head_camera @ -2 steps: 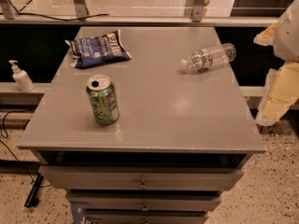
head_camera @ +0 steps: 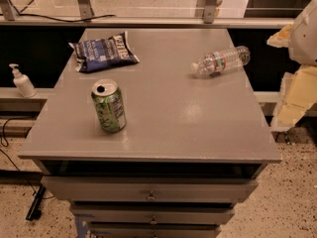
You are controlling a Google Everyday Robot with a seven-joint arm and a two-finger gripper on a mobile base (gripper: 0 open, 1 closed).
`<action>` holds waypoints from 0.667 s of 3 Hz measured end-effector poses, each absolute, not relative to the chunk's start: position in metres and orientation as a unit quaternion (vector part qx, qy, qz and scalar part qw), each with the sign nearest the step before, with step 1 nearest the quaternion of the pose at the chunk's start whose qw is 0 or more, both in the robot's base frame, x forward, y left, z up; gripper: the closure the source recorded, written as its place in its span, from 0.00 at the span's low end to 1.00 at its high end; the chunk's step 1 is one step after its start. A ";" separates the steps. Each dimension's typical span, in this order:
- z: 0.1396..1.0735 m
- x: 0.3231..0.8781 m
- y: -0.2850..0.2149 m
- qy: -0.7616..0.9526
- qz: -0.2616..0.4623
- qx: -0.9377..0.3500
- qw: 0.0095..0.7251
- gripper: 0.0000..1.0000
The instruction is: Pick water bottle
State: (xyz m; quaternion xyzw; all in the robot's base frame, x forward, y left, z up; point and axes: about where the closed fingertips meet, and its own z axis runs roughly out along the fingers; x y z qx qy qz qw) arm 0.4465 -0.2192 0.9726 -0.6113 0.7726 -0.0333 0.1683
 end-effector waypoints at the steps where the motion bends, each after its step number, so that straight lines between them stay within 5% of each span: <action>1: 0.964 0.476 -0.225 0.755 -0.038 -0.625 0.193 0.00; 2: 0.959 0.521 -0.231 0.734 -0.053 -0.637 0.230 0.00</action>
Offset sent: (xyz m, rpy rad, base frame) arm 0.1283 -0.0226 -0.0159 0.0542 -0.2358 0.1304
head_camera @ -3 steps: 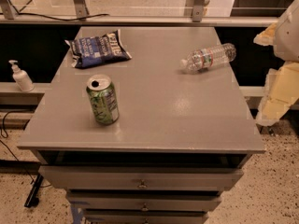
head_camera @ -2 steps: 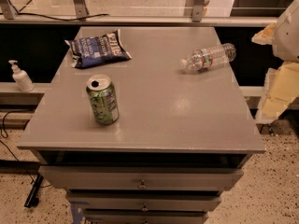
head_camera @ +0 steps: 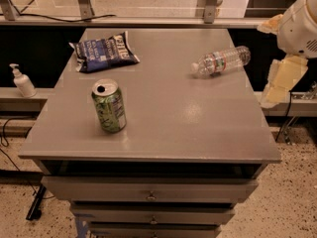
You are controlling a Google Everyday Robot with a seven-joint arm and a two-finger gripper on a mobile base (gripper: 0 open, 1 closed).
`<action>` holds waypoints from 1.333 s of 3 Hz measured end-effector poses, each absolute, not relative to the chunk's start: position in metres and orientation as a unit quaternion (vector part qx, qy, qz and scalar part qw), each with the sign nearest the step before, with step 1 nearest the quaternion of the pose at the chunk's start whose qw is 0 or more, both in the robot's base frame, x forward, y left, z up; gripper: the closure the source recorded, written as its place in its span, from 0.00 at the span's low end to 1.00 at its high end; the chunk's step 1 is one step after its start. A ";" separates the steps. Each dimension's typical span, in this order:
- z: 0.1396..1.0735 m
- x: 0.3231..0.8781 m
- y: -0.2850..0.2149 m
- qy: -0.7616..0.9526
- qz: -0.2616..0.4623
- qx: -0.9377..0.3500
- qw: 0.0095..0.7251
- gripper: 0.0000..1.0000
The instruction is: Pick water bottle
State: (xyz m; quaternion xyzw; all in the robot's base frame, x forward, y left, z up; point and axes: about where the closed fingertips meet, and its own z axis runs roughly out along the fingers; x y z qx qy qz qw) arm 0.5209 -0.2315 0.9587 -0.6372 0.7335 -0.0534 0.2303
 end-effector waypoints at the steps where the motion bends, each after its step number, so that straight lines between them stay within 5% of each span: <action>1: 0.954 0.563 -0.241 0.718 -0.073 -0.645 0.249 0.00; 4: 0.907 0.670 -0.281 0.730 -0.035 -0.629 0.265 0.00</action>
Offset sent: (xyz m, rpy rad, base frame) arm 0.1312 -0.0579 -0.0267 0.0026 -0.0913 0.0184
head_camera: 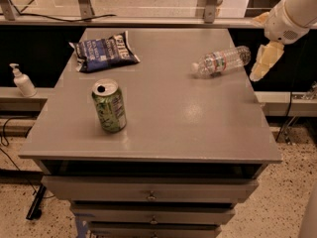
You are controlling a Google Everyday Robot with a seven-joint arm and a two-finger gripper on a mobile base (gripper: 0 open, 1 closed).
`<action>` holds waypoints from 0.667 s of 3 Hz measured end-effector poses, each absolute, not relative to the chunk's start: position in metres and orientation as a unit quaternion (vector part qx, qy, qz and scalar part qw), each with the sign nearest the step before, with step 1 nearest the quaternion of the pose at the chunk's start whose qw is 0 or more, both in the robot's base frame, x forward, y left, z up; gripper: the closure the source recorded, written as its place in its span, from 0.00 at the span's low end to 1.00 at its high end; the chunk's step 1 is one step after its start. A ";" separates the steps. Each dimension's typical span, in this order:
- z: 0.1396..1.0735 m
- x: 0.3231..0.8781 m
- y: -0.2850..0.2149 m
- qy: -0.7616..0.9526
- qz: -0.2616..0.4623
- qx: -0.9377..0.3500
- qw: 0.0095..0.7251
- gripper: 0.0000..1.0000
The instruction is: Pick water bottle
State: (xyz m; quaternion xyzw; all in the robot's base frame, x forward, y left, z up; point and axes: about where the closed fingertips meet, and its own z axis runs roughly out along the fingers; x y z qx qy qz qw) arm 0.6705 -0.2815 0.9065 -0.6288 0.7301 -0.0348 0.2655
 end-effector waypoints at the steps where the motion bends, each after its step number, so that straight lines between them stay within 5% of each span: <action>1: 0.889 0.693 -0.269 0.733 -0.010 -0.625 0.270 0.00; 2: 0.874 0.708 -0.247 0.729 0.012 -0.628 0.271 0.00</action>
Offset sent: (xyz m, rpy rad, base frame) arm 0.0558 0.0547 -0.0425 0.1120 0.0750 0.0483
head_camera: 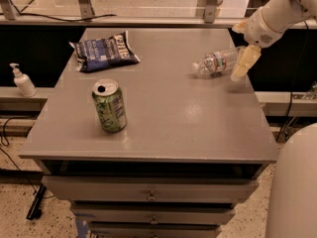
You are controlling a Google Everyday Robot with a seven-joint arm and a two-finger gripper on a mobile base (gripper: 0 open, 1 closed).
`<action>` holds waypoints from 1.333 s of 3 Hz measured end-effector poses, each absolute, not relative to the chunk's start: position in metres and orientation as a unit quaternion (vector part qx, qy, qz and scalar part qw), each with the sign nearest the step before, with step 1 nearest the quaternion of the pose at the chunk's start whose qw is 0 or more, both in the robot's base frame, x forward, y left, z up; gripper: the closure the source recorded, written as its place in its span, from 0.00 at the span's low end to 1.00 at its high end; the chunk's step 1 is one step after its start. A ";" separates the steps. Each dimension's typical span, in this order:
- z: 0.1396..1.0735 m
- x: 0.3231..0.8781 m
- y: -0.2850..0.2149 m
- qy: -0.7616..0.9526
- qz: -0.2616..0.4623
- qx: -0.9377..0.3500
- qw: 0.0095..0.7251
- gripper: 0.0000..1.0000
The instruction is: Pick water bottle
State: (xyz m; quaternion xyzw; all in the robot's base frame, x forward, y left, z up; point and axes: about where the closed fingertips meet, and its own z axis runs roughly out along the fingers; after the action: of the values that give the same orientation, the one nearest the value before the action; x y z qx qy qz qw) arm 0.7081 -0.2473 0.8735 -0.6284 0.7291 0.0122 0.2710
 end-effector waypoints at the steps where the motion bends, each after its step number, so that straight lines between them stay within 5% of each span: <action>1: 0.858 0.716 -0.231 0.729 0.029 -0.631 0.262 0.17; 4: 0.839 0.713 -0.225 0.744 0.049 -0.624 0.234 0.87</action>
Offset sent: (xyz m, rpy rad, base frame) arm 0.0084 0.0288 -0.0465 0.0133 0.1311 0.0108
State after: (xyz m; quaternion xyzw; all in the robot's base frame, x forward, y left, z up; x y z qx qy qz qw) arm 0.7128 -0.2255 0.8394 -0.6237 0.7444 0.0488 0.2335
